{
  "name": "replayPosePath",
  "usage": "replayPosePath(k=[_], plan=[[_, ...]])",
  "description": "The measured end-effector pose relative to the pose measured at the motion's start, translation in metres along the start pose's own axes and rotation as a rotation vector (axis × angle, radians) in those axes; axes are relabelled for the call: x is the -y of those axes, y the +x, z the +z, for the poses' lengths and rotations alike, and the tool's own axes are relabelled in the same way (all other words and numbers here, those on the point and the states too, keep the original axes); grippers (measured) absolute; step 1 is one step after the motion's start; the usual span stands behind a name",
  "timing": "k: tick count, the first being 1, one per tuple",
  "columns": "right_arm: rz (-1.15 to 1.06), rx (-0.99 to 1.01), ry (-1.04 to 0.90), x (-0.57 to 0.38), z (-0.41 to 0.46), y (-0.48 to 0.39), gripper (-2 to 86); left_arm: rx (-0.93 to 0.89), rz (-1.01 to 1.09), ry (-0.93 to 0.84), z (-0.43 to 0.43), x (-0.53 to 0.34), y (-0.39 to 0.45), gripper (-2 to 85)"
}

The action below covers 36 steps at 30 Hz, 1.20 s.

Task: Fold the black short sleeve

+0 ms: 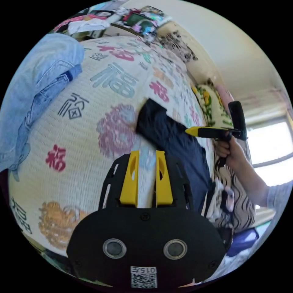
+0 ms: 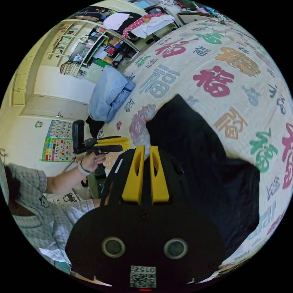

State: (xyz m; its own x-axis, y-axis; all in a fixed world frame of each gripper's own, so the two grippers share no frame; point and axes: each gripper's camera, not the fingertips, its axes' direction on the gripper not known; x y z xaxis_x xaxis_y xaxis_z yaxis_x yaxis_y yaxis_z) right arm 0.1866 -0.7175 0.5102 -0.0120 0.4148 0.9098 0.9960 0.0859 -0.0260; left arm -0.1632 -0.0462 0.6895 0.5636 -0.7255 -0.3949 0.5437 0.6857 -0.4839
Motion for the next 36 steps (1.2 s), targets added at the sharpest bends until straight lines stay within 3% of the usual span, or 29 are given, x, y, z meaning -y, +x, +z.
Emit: replayPosePath(k=[3,7,11,13,16,26,36], plan=[[0.133,-0.057,-0.018,-0.101,-0.011,0.001,5.7,0.023,0.074,-0.189,-0.013,-0.054,0.010,8.3],[0.628,-0.012,-0.067,-0.272,-0.003,0.019,8.8,0.040,0.068,-0.420,-0.005,-0.114,0.023,8.8],[0.994,0.004,-0.034,-0.397,0.016,0.023,10.0,0.125,0.129,-0.441,0.013,-0.128,0.037,7.7],[1.046,-0.021,-0.095,-0.423,0.030,0.027,9.8,0.193,0.176,-0.461,0.015,-0.126,0.047,4.2],[1.032,-0.095,-0.187,-0.446,0.050,0.025,8.5,0.156,0.136,-0.478,0.005,-0.123,0.050,0.9],[0.973,0.084,-0.078,-0.508,0.034,0.010,0.4,0.257,0.124,-0.478,-0.035,-0.129,0.077,-0.1],[1.036,0.141,-0.041,-0.576,0.026,0.000,3.8,0.432,0.095,-0.578,-0.017,-0.142,0.091,4.3]])
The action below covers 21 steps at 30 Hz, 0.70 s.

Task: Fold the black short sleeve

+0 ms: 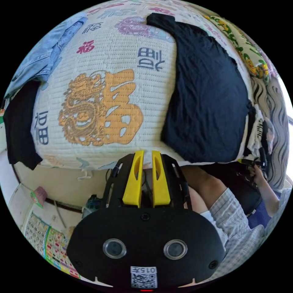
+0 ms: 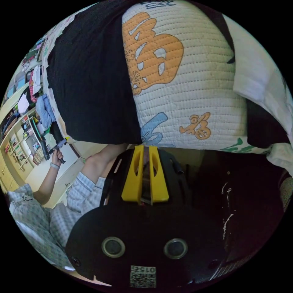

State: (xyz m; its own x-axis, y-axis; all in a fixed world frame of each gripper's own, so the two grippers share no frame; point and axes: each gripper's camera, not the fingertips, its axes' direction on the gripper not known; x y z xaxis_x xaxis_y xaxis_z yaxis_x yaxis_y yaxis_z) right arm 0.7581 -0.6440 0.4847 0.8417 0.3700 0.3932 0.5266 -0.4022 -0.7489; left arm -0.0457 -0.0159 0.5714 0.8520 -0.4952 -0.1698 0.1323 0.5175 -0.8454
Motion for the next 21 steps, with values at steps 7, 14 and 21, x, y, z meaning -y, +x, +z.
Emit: replayPosePath(k=[7,14,21], plan=[[-0.202,-0.081,0.341,0.000,-0.117,-0.013,7.5,0.021,0.148,0.274,-0.093,0.059,0.039,7.1],[-0.513,-0.185,0.500,0.122,-0.209,-0.092,8.4,-0.049,0.439,0.425,-0.141,0.223,0.151,5.9],[-0.456,-0.273,0.360,0.206,-0.205,-0.114,9.0,-0.076,0.427,0.305,-0.114,0.329,0.224,6.6]])
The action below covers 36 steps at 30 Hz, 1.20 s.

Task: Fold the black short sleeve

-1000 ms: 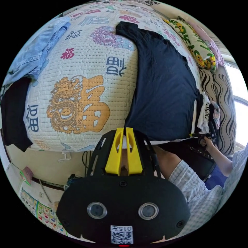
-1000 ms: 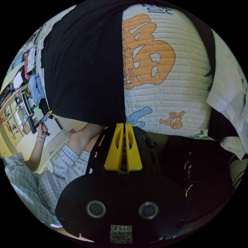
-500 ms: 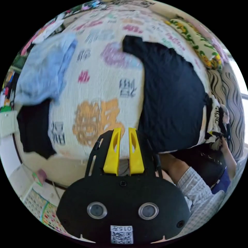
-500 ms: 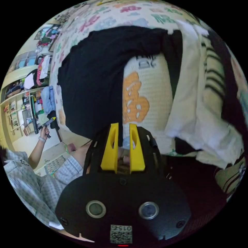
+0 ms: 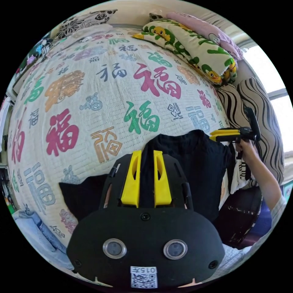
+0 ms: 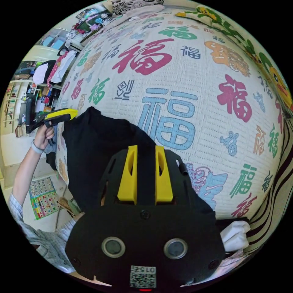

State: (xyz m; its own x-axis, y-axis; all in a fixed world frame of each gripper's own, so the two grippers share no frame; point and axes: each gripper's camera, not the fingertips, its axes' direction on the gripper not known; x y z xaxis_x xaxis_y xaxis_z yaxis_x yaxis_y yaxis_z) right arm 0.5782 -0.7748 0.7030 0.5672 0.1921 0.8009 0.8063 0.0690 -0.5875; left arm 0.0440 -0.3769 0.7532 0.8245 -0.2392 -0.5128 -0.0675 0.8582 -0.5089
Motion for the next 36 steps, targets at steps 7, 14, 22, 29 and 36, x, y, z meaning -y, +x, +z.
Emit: replayPosePath(k=[7,14,22,29,36], plan=[[0.010,-0.008,-0.038,-0.011,0.009,0.021,1.0,0.014,0.075,-0.128,0.037,0.016,0.007,0.4],[-0.023,-0.094,-0.027,-0.006,-0.017,0.034,-0.2,0.029,0.035,-0.037,0.023,0.044,0.000,-0.6],[0.048,-0.167,-0.032,-0.016,-0.010,0.057,3.9,0.211,-0.014,0.002,0.052,0.044,0.005,5.0],[0.108,0.048,0.062,-0.161,-0.025,0.083,7.6,0.141,-0.061,0.244,0.003,-0.072,0.005,5.6],[0.323,0.191,-0.237,-0.303,0.066,0.061,8.9,0.070,-0.377,-0.179,0.073,-0.242,-0.003,6.6]])
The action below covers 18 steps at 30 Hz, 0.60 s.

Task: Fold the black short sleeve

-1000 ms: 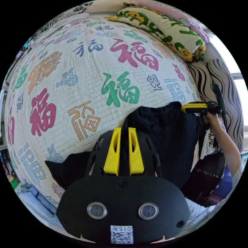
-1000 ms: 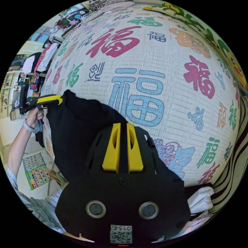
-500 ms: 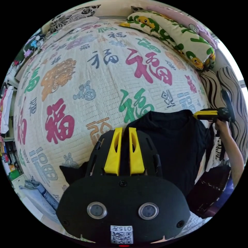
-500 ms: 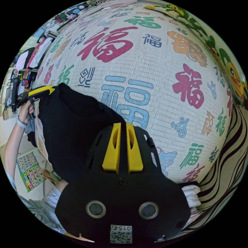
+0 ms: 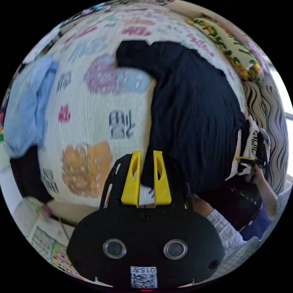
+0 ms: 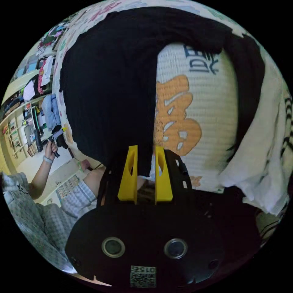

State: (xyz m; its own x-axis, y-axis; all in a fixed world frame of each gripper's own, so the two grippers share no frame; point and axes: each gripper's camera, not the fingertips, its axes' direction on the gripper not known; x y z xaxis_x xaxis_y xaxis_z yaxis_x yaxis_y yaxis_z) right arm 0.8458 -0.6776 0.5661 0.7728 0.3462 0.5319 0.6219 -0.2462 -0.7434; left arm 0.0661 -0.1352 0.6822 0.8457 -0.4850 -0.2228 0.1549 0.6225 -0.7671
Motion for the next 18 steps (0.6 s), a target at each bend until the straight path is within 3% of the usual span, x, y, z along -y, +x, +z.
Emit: replayPosePath(k=[4,11,18], plan=[[0.104,0.056,-0.001,-0.018,0.036,0.009,8.5,-0.098,-0.071,-0.009,0.034,-0.016,-0.003,6.6],[0.140,-0.225,0.081,-0.015,0.065,-0.008,7.4,-0.038,0.037,-0.017,0.088,0.001,0.018,6.2],[0.196,-0.216,0.158,-0.030,0.072,0.003,1.5,-0.083,0.025,0.000,0.109,0.018,0.013,1.2]])
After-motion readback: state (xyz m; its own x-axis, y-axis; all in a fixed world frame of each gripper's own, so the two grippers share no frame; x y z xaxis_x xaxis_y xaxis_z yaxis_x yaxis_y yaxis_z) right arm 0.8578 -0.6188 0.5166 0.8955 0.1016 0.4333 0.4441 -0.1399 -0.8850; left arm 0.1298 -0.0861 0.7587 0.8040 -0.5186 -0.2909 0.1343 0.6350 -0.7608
